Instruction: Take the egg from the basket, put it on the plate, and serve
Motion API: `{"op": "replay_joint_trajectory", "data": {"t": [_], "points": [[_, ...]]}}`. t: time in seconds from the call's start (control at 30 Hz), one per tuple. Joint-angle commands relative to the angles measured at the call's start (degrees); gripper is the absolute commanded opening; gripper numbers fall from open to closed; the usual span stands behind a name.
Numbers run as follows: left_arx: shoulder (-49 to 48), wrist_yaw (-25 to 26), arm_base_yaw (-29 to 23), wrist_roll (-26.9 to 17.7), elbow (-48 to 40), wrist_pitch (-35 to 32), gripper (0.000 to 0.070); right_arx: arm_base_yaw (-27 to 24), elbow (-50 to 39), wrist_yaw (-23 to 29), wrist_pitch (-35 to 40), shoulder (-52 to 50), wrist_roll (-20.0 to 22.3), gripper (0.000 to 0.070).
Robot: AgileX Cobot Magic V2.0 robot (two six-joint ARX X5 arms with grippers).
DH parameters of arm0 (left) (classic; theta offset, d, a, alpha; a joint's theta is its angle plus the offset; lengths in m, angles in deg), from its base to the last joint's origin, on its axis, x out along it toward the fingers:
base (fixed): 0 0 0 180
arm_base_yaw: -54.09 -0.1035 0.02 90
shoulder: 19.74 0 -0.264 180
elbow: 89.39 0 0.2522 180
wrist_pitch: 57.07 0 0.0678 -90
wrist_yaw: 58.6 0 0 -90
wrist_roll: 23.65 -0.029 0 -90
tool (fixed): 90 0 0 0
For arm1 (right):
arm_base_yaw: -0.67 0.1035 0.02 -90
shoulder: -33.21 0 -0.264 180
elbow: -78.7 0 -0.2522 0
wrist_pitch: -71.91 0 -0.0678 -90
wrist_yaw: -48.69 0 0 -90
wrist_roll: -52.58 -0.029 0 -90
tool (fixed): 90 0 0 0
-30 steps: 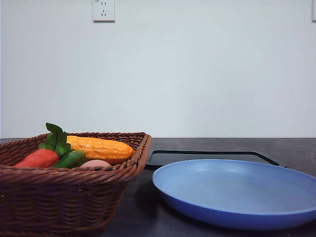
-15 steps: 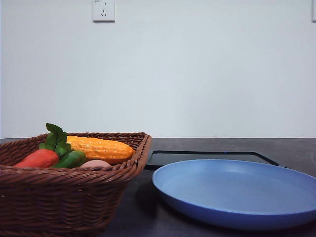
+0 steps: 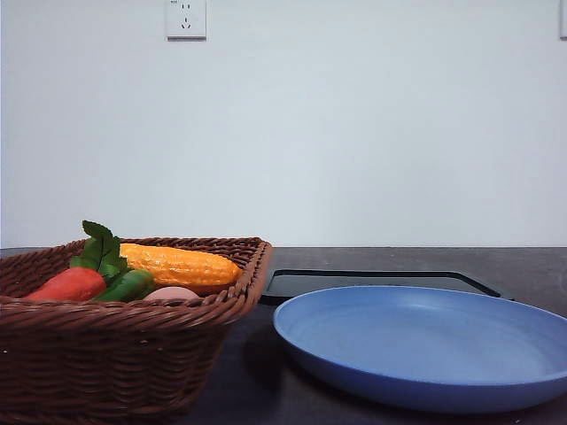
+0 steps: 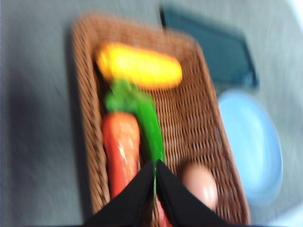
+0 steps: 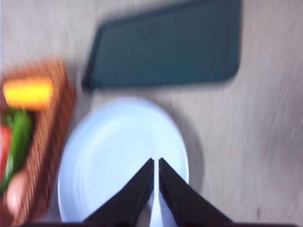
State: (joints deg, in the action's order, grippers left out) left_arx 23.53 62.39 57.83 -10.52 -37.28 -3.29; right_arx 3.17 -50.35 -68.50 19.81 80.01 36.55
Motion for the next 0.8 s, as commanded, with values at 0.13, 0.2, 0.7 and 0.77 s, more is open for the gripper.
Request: {"op": "replay_joint_trajectory", "data": {"t": [0.13, 0.2, 0.7, 0.77], "points": [[4.17, 1.18, 3.87, -3.36, 2.45, -0.03, 0.0103, 0.19, 0.83, -0.14, -3.50, 5.78, 5.13, 0.0080], [4.49, 1.18, 4.73, -2.09, 2.45, -0.98, 0.0209, 0.72, 0.67, 0.39, -3.78, 7.18, 5.13, 0.0181], [4.59, 1.16, 6.59, 1.62, 2.45, -5.76, 0.0327, 6.04, -4.87, 1.45, 8.56, 20.46, 1.33, 0.0253], [4.59, 1.13, 6.59, 1.47, 2.45, -5.76, 0.0327, 6.56, -4.98, 0.55, 10.88, 22.79, 0.53, 0.0248]]}}
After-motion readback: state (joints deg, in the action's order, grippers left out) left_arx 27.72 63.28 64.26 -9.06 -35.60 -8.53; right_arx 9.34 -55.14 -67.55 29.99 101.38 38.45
